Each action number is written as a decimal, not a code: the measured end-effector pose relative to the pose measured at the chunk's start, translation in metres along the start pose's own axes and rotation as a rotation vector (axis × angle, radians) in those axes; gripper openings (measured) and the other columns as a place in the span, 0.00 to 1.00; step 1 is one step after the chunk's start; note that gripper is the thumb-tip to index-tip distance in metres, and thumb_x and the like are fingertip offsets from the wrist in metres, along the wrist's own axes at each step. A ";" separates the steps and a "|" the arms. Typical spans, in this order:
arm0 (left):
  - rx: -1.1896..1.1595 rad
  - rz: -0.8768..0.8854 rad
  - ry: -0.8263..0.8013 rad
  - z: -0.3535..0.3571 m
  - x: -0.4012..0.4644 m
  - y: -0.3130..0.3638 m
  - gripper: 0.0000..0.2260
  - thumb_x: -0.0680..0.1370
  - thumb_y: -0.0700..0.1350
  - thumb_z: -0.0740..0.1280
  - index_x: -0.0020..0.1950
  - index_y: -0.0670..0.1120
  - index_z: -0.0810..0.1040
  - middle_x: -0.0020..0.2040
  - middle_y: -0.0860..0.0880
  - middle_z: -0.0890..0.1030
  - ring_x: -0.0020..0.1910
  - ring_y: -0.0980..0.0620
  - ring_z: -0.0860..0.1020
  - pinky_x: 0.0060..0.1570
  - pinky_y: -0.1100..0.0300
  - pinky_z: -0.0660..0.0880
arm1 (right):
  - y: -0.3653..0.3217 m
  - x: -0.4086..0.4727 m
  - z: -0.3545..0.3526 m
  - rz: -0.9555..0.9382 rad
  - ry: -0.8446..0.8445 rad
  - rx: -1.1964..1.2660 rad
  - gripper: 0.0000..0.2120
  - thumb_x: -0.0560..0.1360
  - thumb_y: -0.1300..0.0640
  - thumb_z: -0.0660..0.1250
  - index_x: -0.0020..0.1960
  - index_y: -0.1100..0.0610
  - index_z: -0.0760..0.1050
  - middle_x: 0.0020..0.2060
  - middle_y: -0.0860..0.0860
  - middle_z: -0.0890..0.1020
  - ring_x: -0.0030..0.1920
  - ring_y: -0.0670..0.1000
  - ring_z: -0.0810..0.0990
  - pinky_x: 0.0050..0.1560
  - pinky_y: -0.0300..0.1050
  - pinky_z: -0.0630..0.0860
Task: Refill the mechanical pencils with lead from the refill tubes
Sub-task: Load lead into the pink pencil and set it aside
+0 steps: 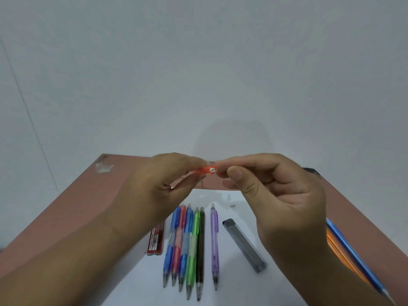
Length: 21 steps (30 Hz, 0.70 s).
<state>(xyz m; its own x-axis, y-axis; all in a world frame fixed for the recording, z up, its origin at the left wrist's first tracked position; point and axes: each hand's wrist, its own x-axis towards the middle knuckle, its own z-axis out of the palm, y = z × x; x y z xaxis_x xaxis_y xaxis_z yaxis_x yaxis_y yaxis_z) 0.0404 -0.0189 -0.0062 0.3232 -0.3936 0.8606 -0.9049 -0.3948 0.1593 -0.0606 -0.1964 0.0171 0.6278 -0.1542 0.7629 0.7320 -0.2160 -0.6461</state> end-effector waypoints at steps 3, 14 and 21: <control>0.009 0.008 -0.006 0.000 0.001 -0.001 0.09 0.78 0.47 0.69 0.58 0.51 0.82 0.48 0.54 0.85 0.45 0.58 0.81 0.43 0.58 0.80 | 0.002 0.000 -0.001 -0.005 -0.005 -0.028 0.05 0.75 0.64 0.71 0.50 0.61 0.83 0.44 0.50 0.87 0.46 0.53 0.87 0.46 0.42 0.83; 0.042 -0.035 -0.052 -0.001 -0.002 -0.004 0.10 0.77 0.47 0.71 0.59 0.50 0.84 0.49 0.56 0.85 0.45 0.57 0.82 0.42 0.55 0.81 | 0.008 0.000 -0.004 -0.130 -0.047 -0.270 0.07 0.76 0.64 0.72 0.53 0.57 0.84 0.46 0.45 0.86 0.49 0.46 0.86 0.48 0.37 0.81; 0.037 -0.054 -0.072 -0.001 -0.003 -0.005 0.11 0.77 0.47 0.71 0.59 0.50 0.84 0.50 0.55 0.85 0.46 0.55 0.83 0.42 0.52 0.81 | 0.009 0.000 -0.007 -0.160 -0.063 -0.339 0.07 0.77 0.60 0.71 0.54 0.54 0.83 0.47 0.44 0.86 0.50 0.45 0.85 0.49 0.35 0.80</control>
<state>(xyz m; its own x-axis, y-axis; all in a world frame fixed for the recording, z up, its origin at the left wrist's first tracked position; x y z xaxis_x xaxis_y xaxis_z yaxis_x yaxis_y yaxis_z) 0.0436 -0.0153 -0.0090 0.3918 -0.4288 0.8140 -0.8752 -0.4466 0.1860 -0.0557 -0.2049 0.0110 0.5352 -0.0349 0.8440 0.7001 -0.5406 -0.4664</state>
